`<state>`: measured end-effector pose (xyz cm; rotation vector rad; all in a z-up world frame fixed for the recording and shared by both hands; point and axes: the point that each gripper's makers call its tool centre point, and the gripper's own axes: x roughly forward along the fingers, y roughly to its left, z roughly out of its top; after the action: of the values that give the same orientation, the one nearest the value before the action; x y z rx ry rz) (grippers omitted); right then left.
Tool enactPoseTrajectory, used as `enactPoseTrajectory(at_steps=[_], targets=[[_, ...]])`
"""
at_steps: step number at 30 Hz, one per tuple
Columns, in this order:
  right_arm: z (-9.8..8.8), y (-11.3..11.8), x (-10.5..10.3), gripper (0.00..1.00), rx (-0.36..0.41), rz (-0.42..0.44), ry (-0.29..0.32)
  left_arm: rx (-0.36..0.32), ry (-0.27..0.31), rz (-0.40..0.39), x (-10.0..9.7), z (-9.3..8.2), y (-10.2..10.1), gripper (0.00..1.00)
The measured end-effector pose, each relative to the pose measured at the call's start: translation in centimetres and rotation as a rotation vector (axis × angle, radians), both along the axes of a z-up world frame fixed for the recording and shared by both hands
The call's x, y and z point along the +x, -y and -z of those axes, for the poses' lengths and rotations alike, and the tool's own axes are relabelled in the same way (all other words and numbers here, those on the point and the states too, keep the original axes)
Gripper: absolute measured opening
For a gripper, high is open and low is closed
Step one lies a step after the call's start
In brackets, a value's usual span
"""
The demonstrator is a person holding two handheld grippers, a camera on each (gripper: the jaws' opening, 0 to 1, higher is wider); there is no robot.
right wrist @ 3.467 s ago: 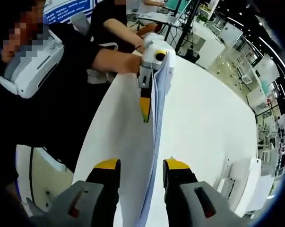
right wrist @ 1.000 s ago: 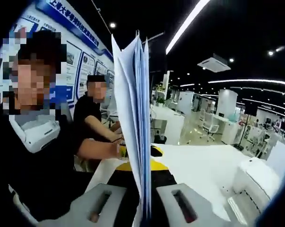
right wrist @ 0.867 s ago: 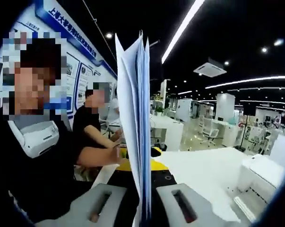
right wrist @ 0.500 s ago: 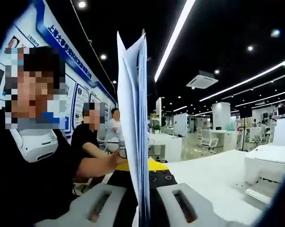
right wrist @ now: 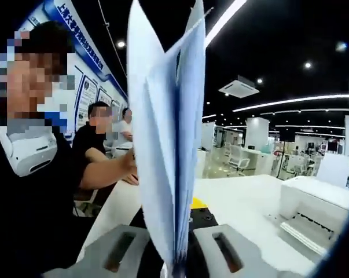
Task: Organize the stack of printing papers by aligning and flattening the scattered papers on the table
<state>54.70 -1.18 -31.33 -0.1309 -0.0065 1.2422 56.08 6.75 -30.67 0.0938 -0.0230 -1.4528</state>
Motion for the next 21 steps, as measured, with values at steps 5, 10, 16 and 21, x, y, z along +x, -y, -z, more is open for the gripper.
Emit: enactPoseTrajectory(at_steps=[5,10,16,21], targets=[[1.6,-0.1,0.6,0.18,-0.015,0.035,-0.029,-0.023,-0.109,-0.022,0.8,1.9,0.1,0.27],[1.0,0.1,0.6,0.06,0.004,0.027,-0.014,-0.024,-0.031,-0.005,0.5,1.9,0.1,0.2],[0.4,-0.1,0.2,0.0,-0.01,0.016,0.029,0.001,0.05,0.001,0.2,1.6,0.2,0.07],[-1.1,-0.2,0.0,0.0,0.004,0.019,0.046,-0.021,0.057,-0.009,0.1,0.1,-0.1,0.07]])
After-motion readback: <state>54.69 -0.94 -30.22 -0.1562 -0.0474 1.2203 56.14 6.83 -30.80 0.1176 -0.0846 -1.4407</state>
